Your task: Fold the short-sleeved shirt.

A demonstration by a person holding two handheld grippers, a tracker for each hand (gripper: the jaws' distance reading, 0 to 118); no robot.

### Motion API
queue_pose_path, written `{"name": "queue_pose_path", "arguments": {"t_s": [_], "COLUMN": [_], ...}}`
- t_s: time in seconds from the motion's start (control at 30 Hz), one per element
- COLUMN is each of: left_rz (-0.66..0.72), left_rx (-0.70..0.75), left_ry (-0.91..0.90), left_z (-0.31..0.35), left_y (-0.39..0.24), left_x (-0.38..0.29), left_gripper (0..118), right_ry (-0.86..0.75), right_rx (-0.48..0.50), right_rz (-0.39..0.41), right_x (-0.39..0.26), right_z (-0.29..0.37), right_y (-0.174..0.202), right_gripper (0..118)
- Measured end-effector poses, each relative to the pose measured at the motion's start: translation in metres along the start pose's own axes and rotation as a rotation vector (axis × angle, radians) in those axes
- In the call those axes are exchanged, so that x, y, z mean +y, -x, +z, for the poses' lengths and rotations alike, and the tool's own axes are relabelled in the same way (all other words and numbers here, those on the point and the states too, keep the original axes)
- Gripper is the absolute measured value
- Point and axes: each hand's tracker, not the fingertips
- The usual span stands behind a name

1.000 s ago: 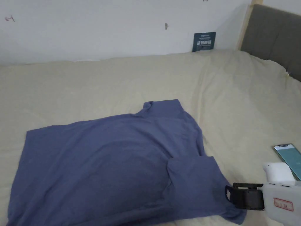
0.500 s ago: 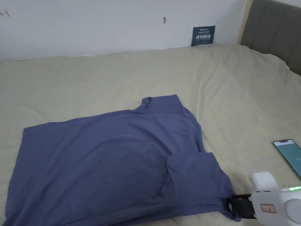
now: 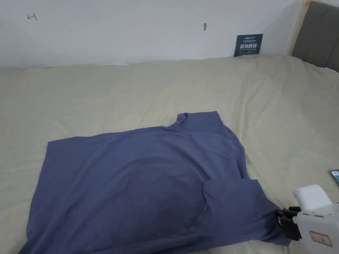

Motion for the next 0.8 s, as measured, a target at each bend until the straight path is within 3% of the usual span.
{"name": "queue_pose_path", "arguments": {"t_s": [0.1,0.3,0.57,0.6,0.63,0.67,0.7,0.73,0.77,0.8], "left_rz": [-0.012,-0.006,-0.082,-0.084,-0.104,-0.115,-0.121,-0.118,-0.102,-0.073], "left_rx": [0.002,-0.016,0.007,0.009,0.013,0.036,0.037,0.034,0.025,-0.01], "left_ry": [-0.02,-0.082,-0.078,-0.068,-0.051,-0.027,0.019,0.033,0.008,-0.018], "left_z": [0.003,-0.003,-0.06,-0.069,-0.078,-0.086,-0.095,-0.098,-0.094,-0.09], "left_y": [0.0,0.005,-0.008,-0.009,-0.009,-0.011,-0.01,-0.009,-0.006,-0.004], "left_x": [0.012,0.06,0.135,0.14,0.142,0.143,0.143,0.143,0.139,0.136], "left_gripper": [1,1,4,16,39,68,99,106,105,104], "right_ry": [-0.048,-0.084,0.002,0.024,0.031,0.036,0.039,0.044,0.05,0.048], "right_rx": [-0.003,-0.002,0.035,0.057,0.054,0.028,0.028,0.018,0.011,0.001], "right_rz": [-0.038,0.009,-0.061,-0.068,-0.065,-0.066,-0.049,-0.031,-0.025,-0.024], "right_x": [0.017,0.072,0.13,0.131,0.131,0.13,0.13,0.128,0.127,0.125], "right_z": [0.003,-0.007,-0.091,-0.1,-0.108,-0.115,-0.119,-0.116,-0.117,-0.116], "right_y": [-0.01,-0.015,-0.029,-0.029,-0.029,-0.027,-0.027,-0.022,-0.021,-0.021], "right_gripper": [7,7,7,7,7,12,44,83,111,118]}}
